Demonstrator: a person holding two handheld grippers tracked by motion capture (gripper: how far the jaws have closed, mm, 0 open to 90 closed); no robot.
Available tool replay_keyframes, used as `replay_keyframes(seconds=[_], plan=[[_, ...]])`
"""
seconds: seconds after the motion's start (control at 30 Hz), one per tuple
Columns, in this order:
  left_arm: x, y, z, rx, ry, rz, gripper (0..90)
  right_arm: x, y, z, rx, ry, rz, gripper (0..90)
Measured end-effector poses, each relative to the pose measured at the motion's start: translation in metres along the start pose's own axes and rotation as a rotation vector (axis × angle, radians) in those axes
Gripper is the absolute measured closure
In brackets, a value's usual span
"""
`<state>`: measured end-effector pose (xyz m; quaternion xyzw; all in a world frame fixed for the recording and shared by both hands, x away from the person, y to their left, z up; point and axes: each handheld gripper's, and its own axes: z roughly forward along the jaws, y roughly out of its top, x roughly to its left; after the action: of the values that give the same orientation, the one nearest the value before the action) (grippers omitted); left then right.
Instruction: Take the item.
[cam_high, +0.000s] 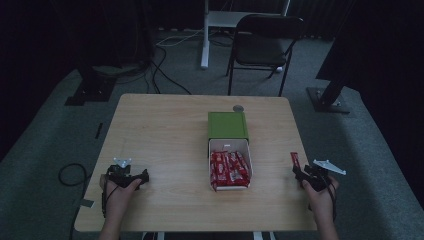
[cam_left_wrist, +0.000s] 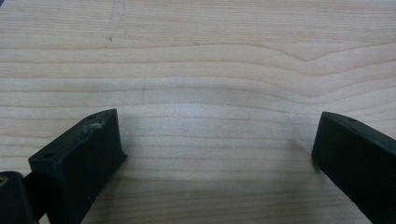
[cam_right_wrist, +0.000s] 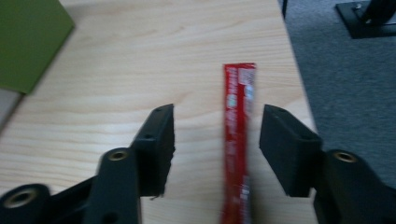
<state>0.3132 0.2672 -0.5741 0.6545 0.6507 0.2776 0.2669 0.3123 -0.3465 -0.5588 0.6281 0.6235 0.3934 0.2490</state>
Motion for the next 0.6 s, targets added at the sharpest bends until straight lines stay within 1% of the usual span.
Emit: replay_keyframes(seconds=[0.07, 0.13, 0.2, 0.33, 0.43, 0.5, 0.6], plan=[[0.0, 0.0, 0.0, 0.0, 0.0, 0.0, 2.6, 0.005, 0.0, 0.001, 0.002, 0.02, -0.013, 40.2], [0.0, 0.0, 0.0, 0.0, 0.0, 0.0, 2.6, 0.01, 0.001, 0.001, 0.006, 0.036, -0.034, 39.6], [0.0, 0.0, 0.0, 0.0, 0.0, 0.0, 2.6, 0.014, 0.001, 0.002, 0.004, 0.06, -0.037, 37.5], [0.0, 0.0, 0.0, 0.0, 0.0, 0.0, 2.6, 0.023, 0.0, 0.003, 0.023, 0.093, -0.071, 32.4], [0.0, 0.0, 0.0, -0.001, 0.0, -0.001, 2.6, 0.03, -0.001, 0.004, 0.035, 0.117, -0.121, 30.3], [0.0, 0.0, 0.0, -0.001, 0.0, -0.001, 2.6, 0.037, -0.003, 0.006, 0.033, 0.14, -0.161, 26.6], [0.0, 0.0, 0.0, 0.0, 0.0, -0.001, 2.6, 0.043, -0.005, 0.007, 0.056, 0.16, -0.186, 26.5]])
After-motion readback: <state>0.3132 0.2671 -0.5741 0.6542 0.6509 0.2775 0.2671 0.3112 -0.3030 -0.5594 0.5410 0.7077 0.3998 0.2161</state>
